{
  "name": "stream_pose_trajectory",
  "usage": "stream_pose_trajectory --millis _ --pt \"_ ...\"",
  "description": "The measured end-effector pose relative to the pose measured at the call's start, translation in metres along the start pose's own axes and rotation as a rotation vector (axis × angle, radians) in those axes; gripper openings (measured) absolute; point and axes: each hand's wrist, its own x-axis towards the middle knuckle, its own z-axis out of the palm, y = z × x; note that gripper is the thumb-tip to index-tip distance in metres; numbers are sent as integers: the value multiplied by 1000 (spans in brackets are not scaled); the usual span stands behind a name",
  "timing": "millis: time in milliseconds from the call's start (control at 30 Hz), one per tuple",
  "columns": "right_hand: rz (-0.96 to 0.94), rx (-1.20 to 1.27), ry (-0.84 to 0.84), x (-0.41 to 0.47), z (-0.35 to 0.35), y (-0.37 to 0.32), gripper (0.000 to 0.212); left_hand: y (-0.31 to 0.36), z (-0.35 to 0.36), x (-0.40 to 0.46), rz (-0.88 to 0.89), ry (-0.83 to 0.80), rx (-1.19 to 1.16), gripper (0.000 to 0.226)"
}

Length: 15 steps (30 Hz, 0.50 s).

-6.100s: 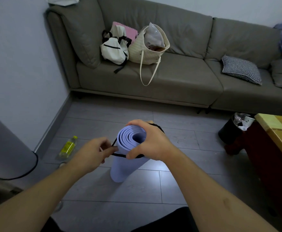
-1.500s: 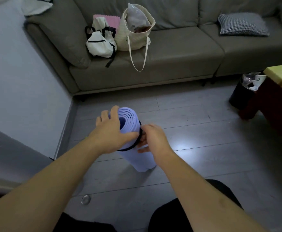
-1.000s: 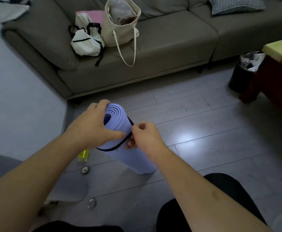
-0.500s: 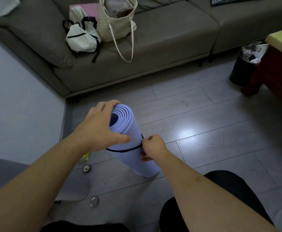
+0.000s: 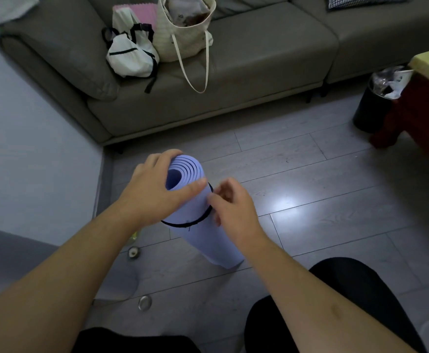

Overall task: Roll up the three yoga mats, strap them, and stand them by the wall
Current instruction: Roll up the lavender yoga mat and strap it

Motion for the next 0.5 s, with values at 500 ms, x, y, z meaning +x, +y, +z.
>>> stream_pose_trajectory --millis 500 --pt "140 -85 -58 -51 18 -42 69 20 -9 9 -292 -259 -18 74"
